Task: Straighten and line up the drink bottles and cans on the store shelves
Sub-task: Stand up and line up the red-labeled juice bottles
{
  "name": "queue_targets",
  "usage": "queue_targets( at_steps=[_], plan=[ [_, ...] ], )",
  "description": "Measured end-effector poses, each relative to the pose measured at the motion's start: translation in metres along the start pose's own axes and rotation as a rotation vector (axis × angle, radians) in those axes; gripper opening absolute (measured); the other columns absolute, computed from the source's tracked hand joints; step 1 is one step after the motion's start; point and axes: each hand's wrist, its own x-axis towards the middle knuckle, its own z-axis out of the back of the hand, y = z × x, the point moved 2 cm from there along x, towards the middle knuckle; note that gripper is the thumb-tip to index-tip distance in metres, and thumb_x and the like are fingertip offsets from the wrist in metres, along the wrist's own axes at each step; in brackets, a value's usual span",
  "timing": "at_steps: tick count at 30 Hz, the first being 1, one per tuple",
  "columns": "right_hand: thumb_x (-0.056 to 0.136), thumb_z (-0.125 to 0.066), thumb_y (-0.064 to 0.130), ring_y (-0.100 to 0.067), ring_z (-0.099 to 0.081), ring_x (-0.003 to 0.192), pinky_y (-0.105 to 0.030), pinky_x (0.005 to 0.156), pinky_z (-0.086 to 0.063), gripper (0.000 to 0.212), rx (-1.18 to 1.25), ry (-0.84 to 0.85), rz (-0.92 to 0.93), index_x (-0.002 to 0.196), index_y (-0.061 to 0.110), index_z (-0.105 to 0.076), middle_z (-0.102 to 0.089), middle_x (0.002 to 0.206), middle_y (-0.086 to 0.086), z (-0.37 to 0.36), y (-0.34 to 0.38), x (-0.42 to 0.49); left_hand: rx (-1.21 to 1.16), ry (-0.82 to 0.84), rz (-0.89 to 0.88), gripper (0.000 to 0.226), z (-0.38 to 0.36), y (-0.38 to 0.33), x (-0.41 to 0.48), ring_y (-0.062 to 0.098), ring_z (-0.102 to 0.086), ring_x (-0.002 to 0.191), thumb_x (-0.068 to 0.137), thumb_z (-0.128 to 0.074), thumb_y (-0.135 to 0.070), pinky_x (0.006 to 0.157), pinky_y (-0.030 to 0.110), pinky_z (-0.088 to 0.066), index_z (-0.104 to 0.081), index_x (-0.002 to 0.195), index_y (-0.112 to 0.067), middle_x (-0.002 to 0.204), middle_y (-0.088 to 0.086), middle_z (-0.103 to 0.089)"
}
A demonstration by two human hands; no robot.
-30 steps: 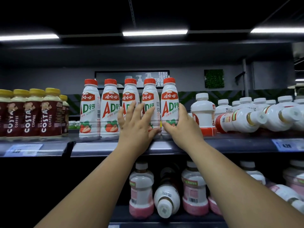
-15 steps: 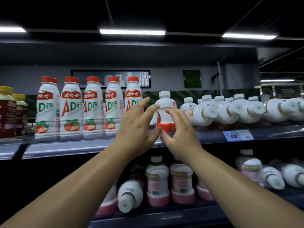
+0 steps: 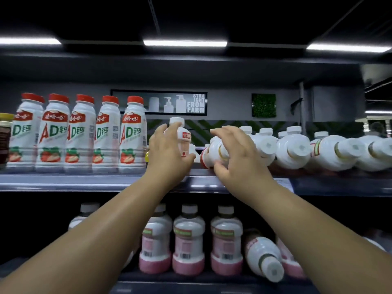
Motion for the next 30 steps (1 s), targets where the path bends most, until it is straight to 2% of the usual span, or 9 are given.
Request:
queue_targets(
  at_steps=[4, 8, 9, 12, 17, 20, 23, 26, 30],
  plan=[
    [0.086, -0.058, 0.002, -0.023, -0.035, 0.136, -0.030, 0.113, -0.026, 0.059, 0.015, 0.045, -0.074, 0.142, 0.018, -0.049, -0.041, 0.147, -0.005, -0.013, -0.007, 0.003, -0.070, 0.098, 0.154, 0.096, 0.000, 0.020, 0.012, 0.021, -0.044, 0.116, 0.072, -0.081, -0.040, 0.097, 0.037, -0.042, -0.019, 0.145, -0.035, 0.141, 0.005, -0.035],
    [0.085, -0.056, -0.001, -0.022, -0.035, 0.135, -0.027, 0.111, -0.026, 0.060, 0.049, 0.018, -0.118, 0.142, 0.018, -0.048, -0.039, 0.147, -0.004, -0.025, -0.009, 0.008, -0.190, 0.215, 0.215, 0.110, -0.001, 0.030, 0.021, 0.010, -0.054, 0.088, 0.071, -0.083, -0.041, 0.076, 0.031, -0.046, -0.006, 0.150, -0.036, 0.120, -0.002, -0.048],
    [0.085, -0.055, -0.002, -0.020, -0.036, 0.135, -0.025, 0.109, -0.027, 0.061, 0.062, 0.026, -0.127, 0.142, 0.019, -0.048, -0.039, 0.147, -0.003, -0.027, -0.010, 0.010, -0.213, 0.223, 0.225, 0.114, -0.002, 0.031, 0.021, 0.010, -0.055, 0.089, 0.068, -0.084, -0.043, 0.076, 0.031, -0.047, -0.005, 0.150, -0.036, 0.120, -0.002, -0.048],
    [0.086, -0.057, 0.001, -0.018, -0.041, 0.127, -0.021, 0.099, -0.029, 0.060, 0.070, 0.056, -0.151, 0.142, 0.021, -0.046, -0.042, 0.142, -0.001, -0.037, -0.011, 0.015, -0.222, 0.221, 0.226, 0.122, 0.000, 0.038, 0.025, 0.022, -0.057, 0.105, 0.059, -0.087, -0.051, 0.093, 0.041, -0.049, -0.006, 0.148, -0.036, 0.126, 0.001, -0.049],
    [0.080, -0.061, -0.001, -0.025, -0.044, 0.123, -0.023, 0.102, -0.030, 0.063, 0.043, 0.044, -0.168, 0.139, 0.017, -0.049, -0.049, 0.135, -0.006, -0.051, -0.014, 0.012, -0.299, 0.329, 0.222, 0.116, 0.004, 0.045, 0.025, 0.011, -0.059, 0.092, 0.069, -0.081, -0.036, 0.074, 0.027, -0.047, 0.001, 0.151, -0.038, 0.110, -0.007, -0.049],
    [0.081, -0.072, 0.009, -0.023, -0.050, 0.117, -0.026, 0.094, -0.037, 0.058, 0.042, -0.014, -0.183, 0.135, 0.018, -0.051, -0.056, 0.128, -0.004, -0.054, -0.013, 0.012, -0.216, 0.250, 0.171, 0.116, 0.004, 0.044, 0.022, 0.022, -0.055, 0.111, 0.061, -0.086, -0.053, 0.090, 0.034, -0.044, -0.010, 0.147, -0.034, 0.129, 0.003, -0.052],
    [0.081, -0.077, 0.019, -0.020, -0.055, 0.103, -0.026, 0.084, -0.037, 0.057, 0.107, -0.096, -0.180, 0.130, 0.024, -0.048, -0.061, 0.113, 0.003, -0.051, -0.010, 0.019, -0.223, 0.279, 0.126, 0.113, 0.000, 0.044, 0.020, 0.023, -0.055, 0.115, 0.067, -0.080, -0.053, 0.094, 0.037, -0.045, -0.002, 0.148, -0.040, 0.141, 0.006, -0.049],
    [0.085, -0.074, 0.028, -0.016, -0.055, 0.098, -0.027, 0.081, -0.038, 0.052, 0.193, -0.159, -0.199, 0.126, 0.032, -0.042, -0.061, 0.113, 0.006, -0.047, -0.011, 0.037, -0.209, 0.294, 0.102, 0.109, 0.000, 0.046, 0.018, 0.020, -0.053, 0.110, 0.073, -0.076, -0.050, 0.092, 0.036, -0.044, 0.002, 0.149, -0.041, 0.142, 0.007, -0.049],
    [0.089, -0.066, 0.033, -0.014, -0.058, 0.098, -0.023, 0.075, -0.042, 0.035, 0.312, -0.224, -0.312, 0.116, 0.031, -0.044, -0.059, 0.107, 0.008, -0.043, -0.018, 0.069, -0.130, 0.211, 0.103, 0.115, 0.001, 0.043, 0.014, 0.029, -0.053, 0.119, 0.063, -0.081, -0.062, 0.100, 0.048, -0.046, -0.009, 0.148, -0.034, 0.138, 0.010, -0.049]
  ],
)
